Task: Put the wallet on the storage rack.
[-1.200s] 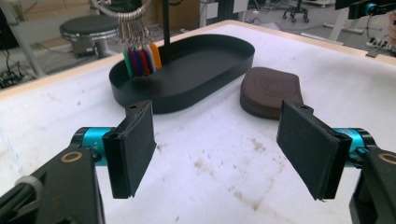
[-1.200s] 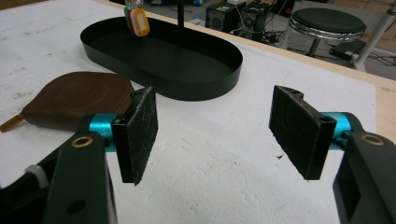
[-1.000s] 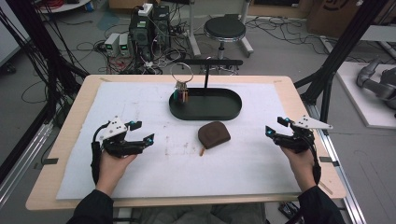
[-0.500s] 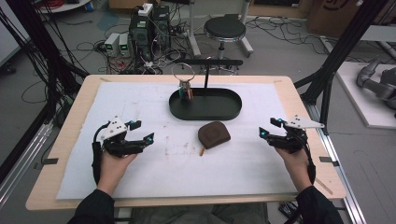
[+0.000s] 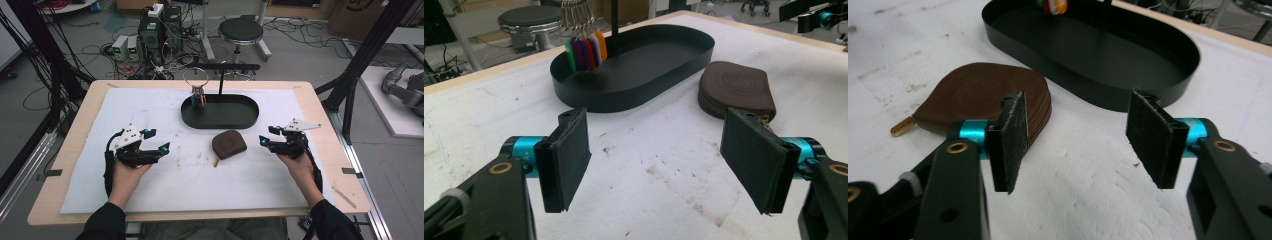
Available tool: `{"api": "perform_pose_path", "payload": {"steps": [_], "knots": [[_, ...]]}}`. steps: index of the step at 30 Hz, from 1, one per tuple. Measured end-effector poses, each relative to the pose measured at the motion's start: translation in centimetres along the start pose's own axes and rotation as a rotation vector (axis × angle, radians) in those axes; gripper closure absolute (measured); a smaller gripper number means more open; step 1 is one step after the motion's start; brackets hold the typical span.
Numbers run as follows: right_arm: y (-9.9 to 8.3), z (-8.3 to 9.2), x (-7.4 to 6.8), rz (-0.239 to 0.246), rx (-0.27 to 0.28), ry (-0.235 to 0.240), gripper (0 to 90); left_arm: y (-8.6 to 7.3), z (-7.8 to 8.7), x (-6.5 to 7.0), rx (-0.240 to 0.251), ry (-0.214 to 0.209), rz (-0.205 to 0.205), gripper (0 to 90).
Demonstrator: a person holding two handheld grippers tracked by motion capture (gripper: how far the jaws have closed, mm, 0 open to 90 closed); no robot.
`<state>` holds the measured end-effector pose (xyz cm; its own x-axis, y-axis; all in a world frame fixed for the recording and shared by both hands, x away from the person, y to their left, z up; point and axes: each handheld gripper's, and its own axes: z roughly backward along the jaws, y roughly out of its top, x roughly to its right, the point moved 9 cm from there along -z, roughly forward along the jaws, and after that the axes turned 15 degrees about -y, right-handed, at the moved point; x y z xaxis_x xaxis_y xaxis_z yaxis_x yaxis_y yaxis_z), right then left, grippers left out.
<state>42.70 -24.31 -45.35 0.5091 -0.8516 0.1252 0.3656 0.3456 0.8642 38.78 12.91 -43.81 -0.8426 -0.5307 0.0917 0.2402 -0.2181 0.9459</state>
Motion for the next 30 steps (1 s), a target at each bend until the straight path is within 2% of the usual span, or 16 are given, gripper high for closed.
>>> {"api": "perform_pose_path", "payload": {"steps": [2, 4, 8, 13, 15, 19, 24, 30], "knots": [[0.2, -1.1, -0.4, 0.009, -0.018, 0.013, 47.4, 0.0, 0.0, 0.0, 0.003, -0.002, 0.002, 27.7], [0.2, -1.4, -0.5, 0.012, -0.023, 0.015, 47.6, 0.0, 0.0, 0.0, 0.004, -0.004, 0.005, 27.7], [0.8, -3.3, -1.6, 0.020, -0.058, 0.037, 50.2, 0.0, 0.2, -0.1, -0.001, 0.015, 0.007, 27.9], [1.2, -4.7, -2.6, 0.025, -0.091, 0.060, 51.9, 0.0, 0.4, -0.4, 0.002, 0.021, 0.023, 28.1], [1.1, -5.8, -3.2, 0.015, -0.123, 0.076, 54.2, -0.1, 0.5, -0.3, 0.001, 0.018, 0.024, 28.1], [1.2, -6.7, -3.5, 0.006, -0.128, 0.094, 57.8, -0.1, 0.3, -0.2, -0.001, 0.013, 0.024, 28.1], [1.0, -7.8, -3.2, -0.025, -0.167, 0.098, 57.9, -0.2, 0.2, -0.2, -0.009, 0.012, 0.025, 28.2], [0.5, -8.4, -3.1, -0.076, -0.194, 0.140, 55.3, -0.2, 0.2, -0.2, -0.008, 0.012, 0.026, 28.4]]}}
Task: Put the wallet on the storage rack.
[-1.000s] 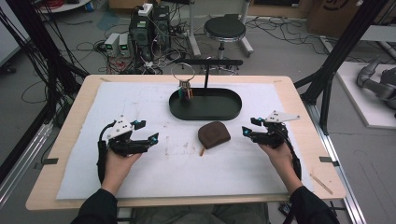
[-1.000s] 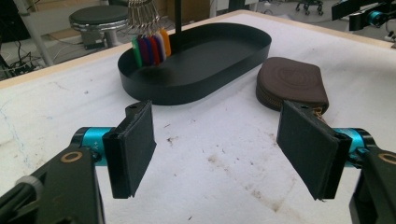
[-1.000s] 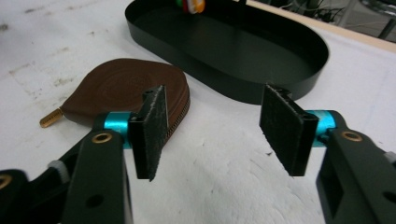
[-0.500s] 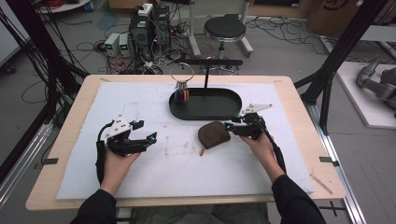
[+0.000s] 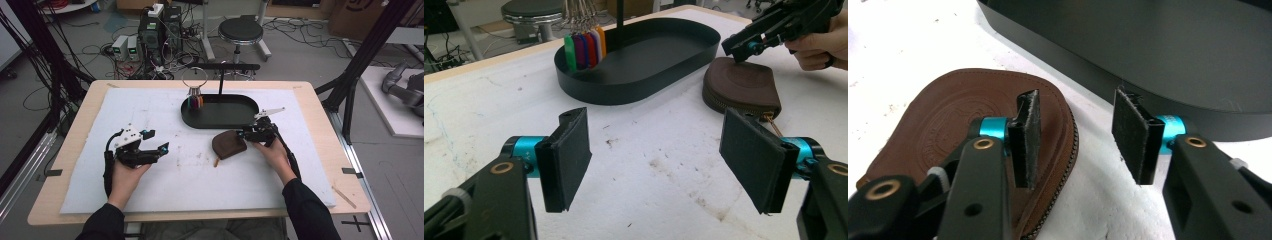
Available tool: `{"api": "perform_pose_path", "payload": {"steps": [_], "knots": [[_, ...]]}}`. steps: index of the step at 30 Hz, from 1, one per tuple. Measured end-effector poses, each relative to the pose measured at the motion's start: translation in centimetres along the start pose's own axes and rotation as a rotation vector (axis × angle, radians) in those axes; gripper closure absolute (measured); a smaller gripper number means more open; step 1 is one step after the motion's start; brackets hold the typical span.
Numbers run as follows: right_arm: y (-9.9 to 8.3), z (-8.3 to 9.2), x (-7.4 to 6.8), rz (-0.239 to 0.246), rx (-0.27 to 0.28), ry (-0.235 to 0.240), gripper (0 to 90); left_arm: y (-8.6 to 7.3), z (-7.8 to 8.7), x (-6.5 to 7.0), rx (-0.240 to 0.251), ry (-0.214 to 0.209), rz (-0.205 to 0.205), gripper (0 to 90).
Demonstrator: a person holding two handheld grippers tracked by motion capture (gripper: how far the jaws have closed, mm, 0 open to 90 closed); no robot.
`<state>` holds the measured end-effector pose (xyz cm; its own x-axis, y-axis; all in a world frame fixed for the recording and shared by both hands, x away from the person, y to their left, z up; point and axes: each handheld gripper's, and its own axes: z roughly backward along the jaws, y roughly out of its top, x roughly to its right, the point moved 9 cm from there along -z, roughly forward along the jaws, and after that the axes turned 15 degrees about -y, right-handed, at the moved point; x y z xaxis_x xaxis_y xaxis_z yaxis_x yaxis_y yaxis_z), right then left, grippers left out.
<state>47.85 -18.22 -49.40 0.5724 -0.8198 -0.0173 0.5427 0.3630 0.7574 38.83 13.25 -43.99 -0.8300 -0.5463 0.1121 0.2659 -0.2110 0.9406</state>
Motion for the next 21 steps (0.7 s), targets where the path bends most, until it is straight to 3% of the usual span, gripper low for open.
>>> {"api": "perform_pose_path", "payload": {"steps": [1, 6, 11, 17, 21], "knots": [[-0.06, -0.03, -0.06, -0.006, -0.006, 0.022, 55.0, -0.01, -0.02, 0.01, -0.002, -0.002, 0.001, 28.5], [-0.03, -0.02, -0.34, -0.013, -0.011, 0.039, 53.8, 0.05, -0.18, 0.16, -0.002, -0.006, 0.001, 28.4], [-0.17, -0.17, -0.62, -0.015, -0.027, 0.062, 61.4, 0.05, -0.35, 0.29, -0.008, -0.008, -0.002, 28.4], [-0.45, -0.23, -0.64, -0.095, -0.054, 0.140, 68.3, 0.13, -0.65, 0.68, -0.011, -0.019, -0.008, 28.5], [-0.27, 0.09, -0.97, -0.049, -0.046, 0.120, 74.4, 0.14, -0.82, 0.80, -0.017, -0.026, -0.013, 28.5]]}}
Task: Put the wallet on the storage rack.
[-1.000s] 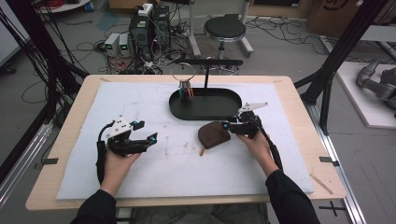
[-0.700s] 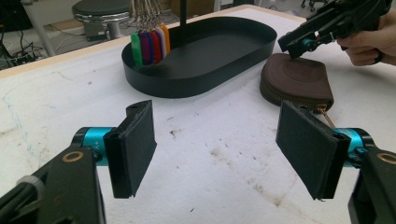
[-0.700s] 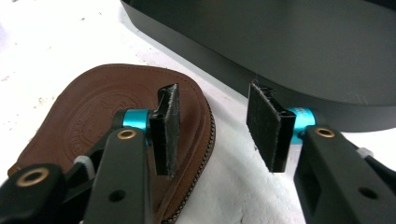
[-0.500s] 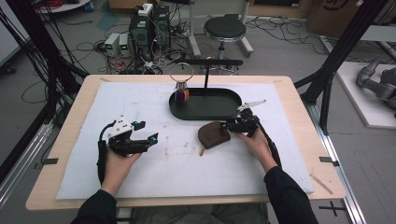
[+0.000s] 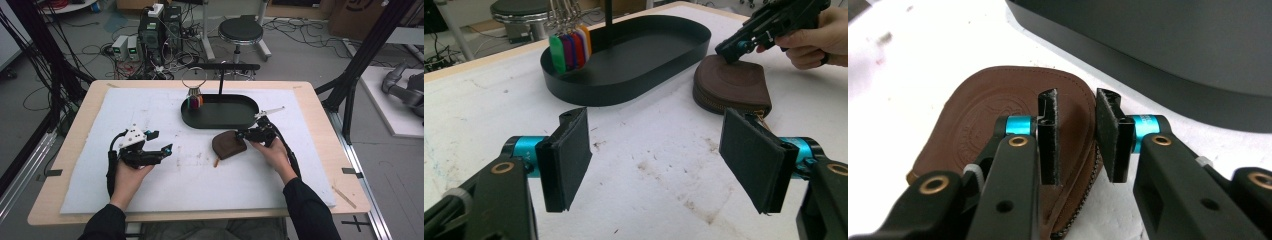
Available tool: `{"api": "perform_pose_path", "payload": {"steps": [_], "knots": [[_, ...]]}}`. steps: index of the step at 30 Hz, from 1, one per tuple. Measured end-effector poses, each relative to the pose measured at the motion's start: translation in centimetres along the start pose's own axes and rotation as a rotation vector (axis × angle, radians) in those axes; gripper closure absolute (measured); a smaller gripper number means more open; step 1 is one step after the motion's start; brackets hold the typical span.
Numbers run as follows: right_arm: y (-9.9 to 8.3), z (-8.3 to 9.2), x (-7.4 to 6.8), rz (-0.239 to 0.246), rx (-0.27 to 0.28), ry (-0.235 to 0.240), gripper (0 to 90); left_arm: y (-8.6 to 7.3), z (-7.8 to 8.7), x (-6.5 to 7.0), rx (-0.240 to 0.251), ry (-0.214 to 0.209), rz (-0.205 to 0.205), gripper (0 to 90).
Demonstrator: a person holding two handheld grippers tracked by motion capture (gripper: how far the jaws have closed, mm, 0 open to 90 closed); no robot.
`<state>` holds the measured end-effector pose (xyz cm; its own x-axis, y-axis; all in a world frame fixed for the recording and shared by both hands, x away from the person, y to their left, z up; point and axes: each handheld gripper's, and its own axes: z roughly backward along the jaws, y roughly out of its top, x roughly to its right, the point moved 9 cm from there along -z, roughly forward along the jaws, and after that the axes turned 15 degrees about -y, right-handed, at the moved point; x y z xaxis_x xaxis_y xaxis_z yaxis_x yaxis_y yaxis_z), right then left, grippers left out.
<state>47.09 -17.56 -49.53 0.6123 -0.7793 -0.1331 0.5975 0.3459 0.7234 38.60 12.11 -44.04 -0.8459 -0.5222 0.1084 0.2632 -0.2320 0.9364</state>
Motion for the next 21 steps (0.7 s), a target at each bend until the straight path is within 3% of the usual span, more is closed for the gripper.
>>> {"api": "perform_pose_path", "payload": {"steps": [4, 7, 13, 21], "knots": [[0.1, 0.5, -0.5, 0.072, 0.011, -0.024, 80.9, 0.1, -0.2, 0.1, 0.000, -0.004, -0.001, 28.4], [0.6, 1.4, -1.1, 0.113, 0.052, -0.035, 82.9, 0.1, -0.4, 0.1, 0.002, -0.009, 0.001, 28.4], [1.6, 3.5, -2.7, 0.177, 0.147, -0.025, 85.3, 0.4, -1.2, 0.5, 0.006, -0.037, 0.003, 28.5], [1.5, 5.8, -4.3, 0.280, 0.222, -0.002, 86.3, 1.1, -2.8, 1.6, 0.025, -0.098, 0.000, 28.4]]}}
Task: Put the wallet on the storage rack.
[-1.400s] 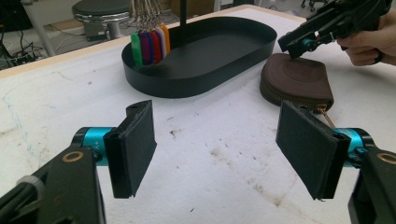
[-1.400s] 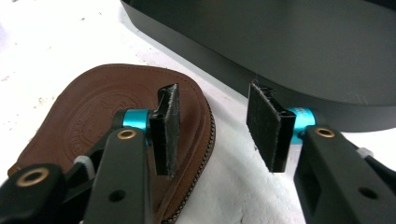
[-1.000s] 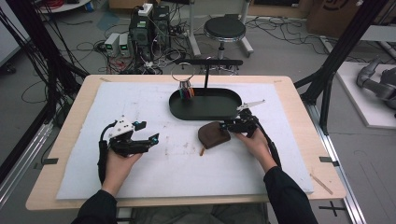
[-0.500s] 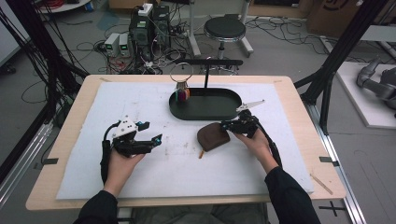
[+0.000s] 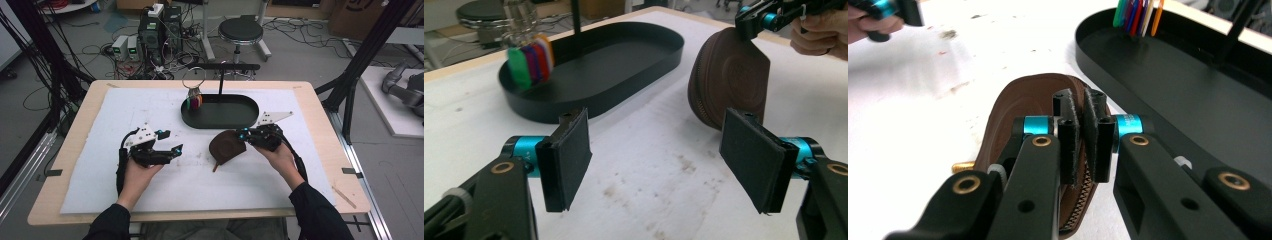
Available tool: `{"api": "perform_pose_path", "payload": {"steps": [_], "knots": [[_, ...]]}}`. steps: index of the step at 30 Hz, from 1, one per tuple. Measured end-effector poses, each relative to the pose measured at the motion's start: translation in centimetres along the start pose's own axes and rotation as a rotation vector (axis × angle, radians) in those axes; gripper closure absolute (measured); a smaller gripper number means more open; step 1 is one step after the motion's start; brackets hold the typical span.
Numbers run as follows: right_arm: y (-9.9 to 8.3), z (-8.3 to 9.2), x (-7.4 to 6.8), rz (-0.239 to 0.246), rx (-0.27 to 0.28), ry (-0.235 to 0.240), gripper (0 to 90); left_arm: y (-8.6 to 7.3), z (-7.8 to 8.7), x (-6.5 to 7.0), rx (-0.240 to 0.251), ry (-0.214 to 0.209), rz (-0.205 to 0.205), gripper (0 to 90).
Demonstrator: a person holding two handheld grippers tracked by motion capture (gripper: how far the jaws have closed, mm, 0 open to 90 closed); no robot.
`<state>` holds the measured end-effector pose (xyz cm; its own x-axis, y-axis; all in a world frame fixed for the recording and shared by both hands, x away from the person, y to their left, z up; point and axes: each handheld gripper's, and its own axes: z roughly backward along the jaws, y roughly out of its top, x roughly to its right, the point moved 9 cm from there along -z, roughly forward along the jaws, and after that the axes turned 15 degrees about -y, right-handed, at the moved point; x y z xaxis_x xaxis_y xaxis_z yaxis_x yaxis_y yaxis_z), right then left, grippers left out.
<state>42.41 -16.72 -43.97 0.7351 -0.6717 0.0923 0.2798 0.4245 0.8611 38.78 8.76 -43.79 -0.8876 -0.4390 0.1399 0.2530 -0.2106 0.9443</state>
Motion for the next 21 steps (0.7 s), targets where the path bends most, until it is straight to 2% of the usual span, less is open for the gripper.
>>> {"api": "perform_pose_path", "payload": {"steps": [4, 9, 15, 18, 21], "knots": [[-0.1, 0.9, -0.4, 0.056, 0.022, 0.013, 86.4, 0.3, -0.9, 0.3, 0.016, -0.032, 0.014, 28.5], [-0.3, 1.9, -1.0, 0.122, 0.042, 0.028, 86.5, 0.8, -2.3, 0.8, 0.009, -0.081, -0.002, 28.4], [-0.6, 2.5, -1.2, 0.158, 0.050, 0.047, 86.6, 0.8, -4.8, 2.0, -0.038, -0.175, -0.015, 28.4], [-0.8, 2.8, -1.2, 0.166, 0.049, 0.054, 86.7, 0.9, -6.3, 2.3, -0.046, -0.219, -0.004, 28.4], [-1.0, 3.0, -1.1, 0.175, 0.045, 0.059, 86.6, 0.8, -7.5, 2.5, -0.041, -0.245, 0.003, 29.2]]}}
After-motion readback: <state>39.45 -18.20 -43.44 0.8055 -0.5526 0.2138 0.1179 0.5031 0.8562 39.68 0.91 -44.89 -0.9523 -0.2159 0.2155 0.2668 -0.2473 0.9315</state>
